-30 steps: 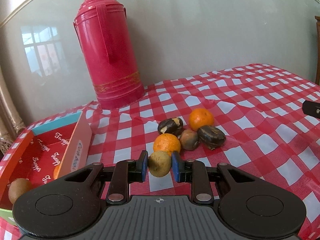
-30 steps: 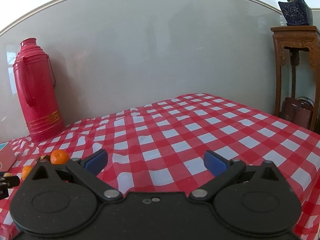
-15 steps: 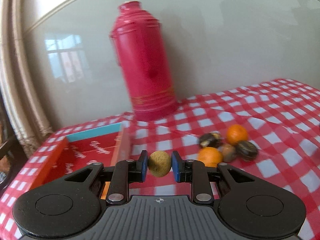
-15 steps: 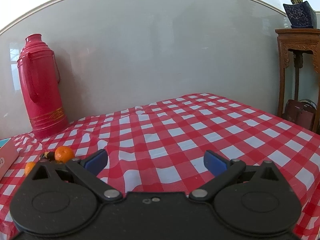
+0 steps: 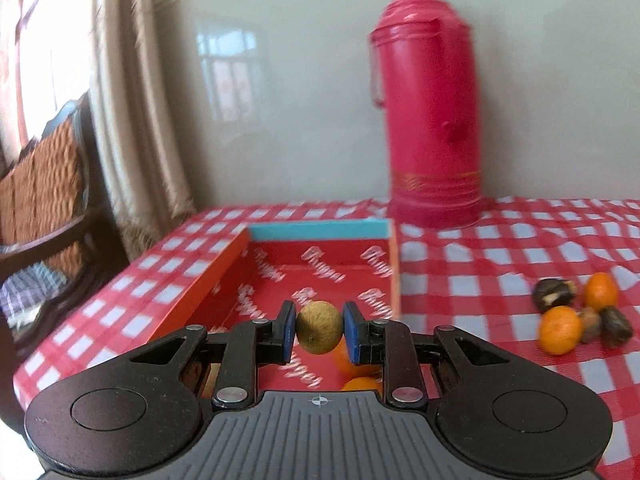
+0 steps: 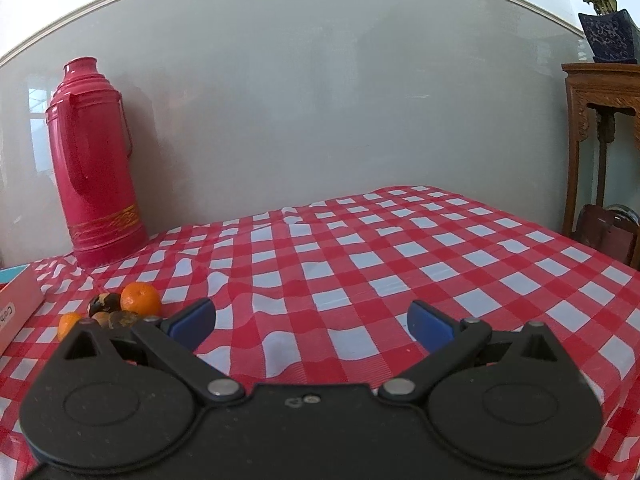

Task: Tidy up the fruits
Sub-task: 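Carry the small fruit with the left gripper into the box and release, then withdraw the left gripper from the box while the right gripper approaches a dark brown fruit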

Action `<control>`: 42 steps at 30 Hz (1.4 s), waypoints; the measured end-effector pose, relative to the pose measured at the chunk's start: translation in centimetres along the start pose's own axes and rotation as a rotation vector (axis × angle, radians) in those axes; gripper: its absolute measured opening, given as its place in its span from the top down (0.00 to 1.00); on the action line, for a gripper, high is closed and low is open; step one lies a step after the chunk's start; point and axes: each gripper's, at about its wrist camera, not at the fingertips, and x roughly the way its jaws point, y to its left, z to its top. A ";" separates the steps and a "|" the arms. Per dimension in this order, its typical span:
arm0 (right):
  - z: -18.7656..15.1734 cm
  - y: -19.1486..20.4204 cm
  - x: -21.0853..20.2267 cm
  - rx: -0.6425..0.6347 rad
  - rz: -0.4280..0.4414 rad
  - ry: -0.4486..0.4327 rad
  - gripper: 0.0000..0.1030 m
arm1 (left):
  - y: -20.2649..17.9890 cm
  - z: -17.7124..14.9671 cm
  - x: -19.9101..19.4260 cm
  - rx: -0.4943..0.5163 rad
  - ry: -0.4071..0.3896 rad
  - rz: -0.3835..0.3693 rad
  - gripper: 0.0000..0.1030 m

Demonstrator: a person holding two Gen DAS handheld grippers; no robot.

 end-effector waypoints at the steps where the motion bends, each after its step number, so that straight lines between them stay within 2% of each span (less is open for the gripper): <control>1: 0.0 0.1 0.0 -0.003 0.002 0.001 0.06 | 0.3 -0.2 0.4 -0.008 0.016 0.008 0.75; 9: -0.1 0.8 0.1 -0.021 0.014 0.006 0.06 | 1.3 -1.4 2.6 -0.053 0.118 0.039 0.75; 15: -0.1 1.3 0.1 -0.030 0.021 0.004 0.06 | 1.6 -1.6 3.4 -0.066 0.167 0.063 0.75; 17: -0.1 1.6 0.2 -0.033 0.026 0.008 0.06 | 1.8 -1.4 3.3 -0.084 0.171 0.049 0.74; 19: -0.2 2.0 0.2 -0.037 0.034 0.011 0.06 | 2.3 -1.2 3.2 -0.116 0.178 0.039 0.63; 21: -0.2 2.5 0.2 -0.046 0.043 0.011 0.06 | 2.7 -1.1 2.8 -0.142 0.168 0.026 0.48; 22: -0.2 2.7 0.2 -0.049 0.047 0.010 0.06 | 2.8 -1.1 2.6 -0.144 0.161 0.035 0.44; 23: -0.2 3.0 0.2 -0.053 0.052 0.010 0.06 | 2.8 -1.0 2.2 -0.140 0.151 0.051 0.35; 24: -0.3 3.3 0.2 -0.056 0.056 0.009 0.06 | 2.9 -0.9 1.9 -0.138 0.140 0.060 0.32; 29: -0.3 4.6 0.2 -0.063 0.085 0.010 0.06 | 4.2 -0.4 0.7 -0.163 0.125 0.041 0.31; 33: -0.3 5.9 0.2 -0.075 0.113 0.008 0.06 | 5.4 -0.4 -0.4 -0.185 0.110 0.045 0.26; 42: -0.7 9.0 0.5 -0.134 0.183 0.019 0.06 | 8.1 -2.1 -1.8 -0.221 0.105 0.079 0.24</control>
